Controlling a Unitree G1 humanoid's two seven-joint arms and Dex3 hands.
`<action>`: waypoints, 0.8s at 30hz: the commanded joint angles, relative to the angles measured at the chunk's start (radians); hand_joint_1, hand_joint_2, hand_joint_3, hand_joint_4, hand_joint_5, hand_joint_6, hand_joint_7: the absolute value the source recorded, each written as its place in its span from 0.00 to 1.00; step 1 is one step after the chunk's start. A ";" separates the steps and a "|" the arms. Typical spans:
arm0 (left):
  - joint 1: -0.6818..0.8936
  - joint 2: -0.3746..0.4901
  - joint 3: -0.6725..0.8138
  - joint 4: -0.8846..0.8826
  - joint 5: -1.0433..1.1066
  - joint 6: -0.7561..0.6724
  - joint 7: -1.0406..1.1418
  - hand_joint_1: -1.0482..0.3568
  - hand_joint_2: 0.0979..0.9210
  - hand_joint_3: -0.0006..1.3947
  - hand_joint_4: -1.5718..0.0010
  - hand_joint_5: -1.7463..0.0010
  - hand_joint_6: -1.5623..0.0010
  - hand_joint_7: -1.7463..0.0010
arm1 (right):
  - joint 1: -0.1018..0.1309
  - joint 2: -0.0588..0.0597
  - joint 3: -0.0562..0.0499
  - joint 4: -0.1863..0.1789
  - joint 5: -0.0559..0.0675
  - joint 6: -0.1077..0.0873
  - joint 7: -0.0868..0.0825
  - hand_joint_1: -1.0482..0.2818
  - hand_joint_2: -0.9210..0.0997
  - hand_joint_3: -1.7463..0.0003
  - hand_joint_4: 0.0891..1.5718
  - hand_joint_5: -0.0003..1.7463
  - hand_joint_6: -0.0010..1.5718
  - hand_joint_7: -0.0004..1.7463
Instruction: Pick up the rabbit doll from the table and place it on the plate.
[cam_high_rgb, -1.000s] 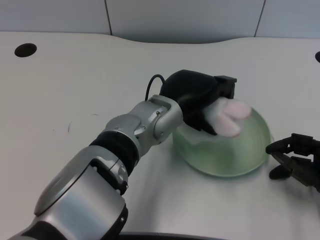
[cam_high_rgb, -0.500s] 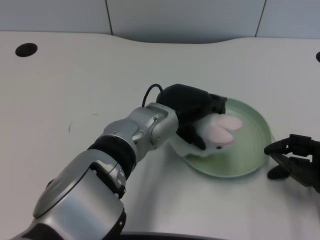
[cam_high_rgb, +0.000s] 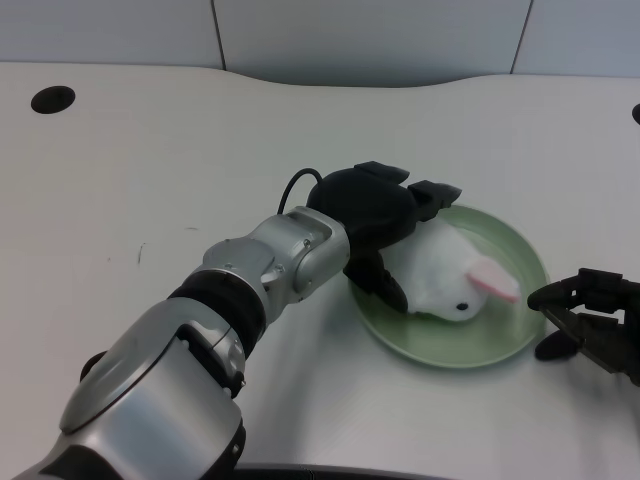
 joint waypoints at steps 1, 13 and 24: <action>-0.017 0.003 -0.004 0.004 0.006 -0.010 0.041 0.06 1.00 0.02 1.00 1.00 1.00 1.00 | 0.010 -0.006 -0.004 0.009 0.005 -0.001 0.000 0.11 0.00 0.98 0.60 0.56 0.62 0.41; 0.014 0.093 0.131 0.005 -0.126 -0.075 -0.042 0.10 0.97 0.02 1.00 1.00 0.99 0.99 | 0.016 -0.007 -0.007 0.001 0.007 0.009 -0.004 0.13 0.00 0.98 0.59 0.54 0.60 0.42; 0.122 0.220 0.378 -0.038 -0.396 -0.190 -0.275 0.14 0.99 0.01 0.99 1.00 0.97 0.99 | 0.026 -0.013 -0.006 -0.033 0.005 0.046 -0.009 0.16 0.00 0.99 0.59 0.51 0.58 0.44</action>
